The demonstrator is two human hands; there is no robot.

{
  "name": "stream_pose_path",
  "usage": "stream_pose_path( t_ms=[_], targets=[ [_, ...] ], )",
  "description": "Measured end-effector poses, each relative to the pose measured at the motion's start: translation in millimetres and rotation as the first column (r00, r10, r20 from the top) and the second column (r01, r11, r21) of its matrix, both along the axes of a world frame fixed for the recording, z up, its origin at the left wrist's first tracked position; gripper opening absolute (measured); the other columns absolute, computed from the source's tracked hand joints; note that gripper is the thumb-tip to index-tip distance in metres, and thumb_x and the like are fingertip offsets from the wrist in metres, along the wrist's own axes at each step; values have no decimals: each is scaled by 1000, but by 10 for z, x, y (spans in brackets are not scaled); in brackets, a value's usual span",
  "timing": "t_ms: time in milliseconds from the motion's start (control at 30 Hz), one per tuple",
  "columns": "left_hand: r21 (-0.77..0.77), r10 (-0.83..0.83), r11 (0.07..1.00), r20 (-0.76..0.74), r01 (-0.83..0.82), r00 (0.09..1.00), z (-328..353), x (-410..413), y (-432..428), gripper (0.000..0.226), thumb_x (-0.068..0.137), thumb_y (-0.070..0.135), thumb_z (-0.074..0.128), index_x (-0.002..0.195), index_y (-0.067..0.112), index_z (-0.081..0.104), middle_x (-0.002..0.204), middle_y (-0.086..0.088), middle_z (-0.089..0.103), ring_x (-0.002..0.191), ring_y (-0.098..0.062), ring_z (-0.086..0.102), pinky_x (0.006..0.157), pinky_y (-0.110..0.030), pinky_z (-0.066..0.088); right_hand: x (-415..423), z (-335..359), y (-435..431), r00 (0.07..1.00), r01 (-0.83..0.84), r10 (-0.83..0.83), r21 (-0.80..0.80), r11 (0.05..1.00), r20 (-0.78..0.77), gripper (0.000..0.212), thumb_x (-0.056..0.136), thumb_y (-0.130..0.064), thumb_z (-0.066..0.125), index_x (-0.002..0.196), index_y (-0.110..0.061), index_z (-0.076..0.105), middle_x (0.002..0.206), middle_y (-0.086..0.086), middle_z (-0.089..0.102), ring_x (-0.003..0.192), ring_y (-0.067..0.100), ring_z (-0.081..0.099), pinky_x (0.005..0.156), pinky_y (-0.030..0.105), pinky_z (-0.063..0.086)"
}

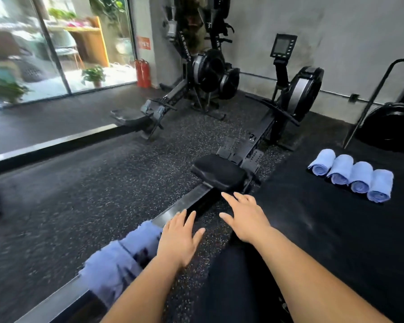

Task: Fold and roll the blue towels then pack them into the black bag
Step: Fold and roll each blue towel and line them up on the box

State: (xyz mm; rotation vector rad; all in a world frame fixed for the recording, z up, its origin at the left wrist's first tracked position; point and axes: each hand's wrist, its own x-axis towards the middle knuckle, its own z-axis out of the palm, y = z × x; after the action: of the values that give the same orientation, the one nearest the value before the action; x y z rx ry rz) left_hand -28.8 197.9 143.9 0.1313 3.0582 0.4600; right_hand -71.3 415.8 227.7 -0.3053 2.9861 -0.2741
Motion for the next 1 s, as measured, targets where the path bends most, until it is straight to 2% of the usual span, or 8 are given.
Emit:
stream_pose_path(
  t_ms=[167, 300, 367, 633, 833, 1000],
  targets=[
    [20, 91, 995, 82, -93, 993, -304, 302, -507, 101, 86, 81, -9, 167, 27, 18, 173, -4, 20, 159, -27, 17, 129, -43, 17, -4, -222, -603, 992, -123, 122, 29, 992, 22, 66, 106, -60, 42, 164, -42, 17, 171, 0, 24, 157, 28, 16, 124, 45, 28],
    [26, 170, 984, 161, -176, 972, -567, 514, -843, 76, 105, 69, 20, 167, 27, 17, 175, -3, 16, 160, -26, 14, 129, -42, 12, 35, -473, -1018, 975, -215, 211, 48, 976, 76, 65, 106, -61, 41, 163, -42, 18, 171, 0, 24, 157, 26, 16, 124, 45, 28],
    [27, 201, 977, 199, -210, 959, -726, 608, -990, 74, 106, 69, 23, 167, 27, 19, 175, -3, 16, 161, -26, 13, 129, -42, 12, 62, -630, -1200, 963, -248, 241, 46, 968, 116, 64, 105, -61, 42, 163, -42, 20, 171, -1, 24, 157, 26, 15, 124, 46, 27],
    [10, 300, 948, 306, -319, 903, -1218, 865, -1381, 74, 106, 68, 29, 167, 27, 20, 174, -3, 18, 160, -26, 15, 129, -42, 16, 220, -1214, -1628, 887, -392, 347, 99, 915, 305, 66, 105, -60, 43, 163, -39, 20, 169, -1, 26, 154, 28, 19, 121, 46, 30],
    [-56, 353, 932, 374, -359, 858, -1552, 865, -1604, 77, 104, 63, 41, 166, 24, 19, 173, -7, 19, 158, -29, 20, 126, -46, 24, 206, -1457, -1984, 816, -485, 439, 33, 874, 377, 65, 105, -60, 42, 163, -40, 20, 171, -2, 23, 154, 25, 20, 121, 47, 31],
    [-32, 376, 916, 420, -400, 826, -1715, 714, -1688, 75, 102, 52, 48, 166, 26, 19, 172, -11, 19, 156, -32, 23, 124, -47, 29, 177, -1666, -2187, 756, -534, 480, -5, 846, 445, 66, 106, -57, 45, 164, -41, 18, 173, -4, 18, 156, 25, 17, 122, 48, 29]
  ],
)
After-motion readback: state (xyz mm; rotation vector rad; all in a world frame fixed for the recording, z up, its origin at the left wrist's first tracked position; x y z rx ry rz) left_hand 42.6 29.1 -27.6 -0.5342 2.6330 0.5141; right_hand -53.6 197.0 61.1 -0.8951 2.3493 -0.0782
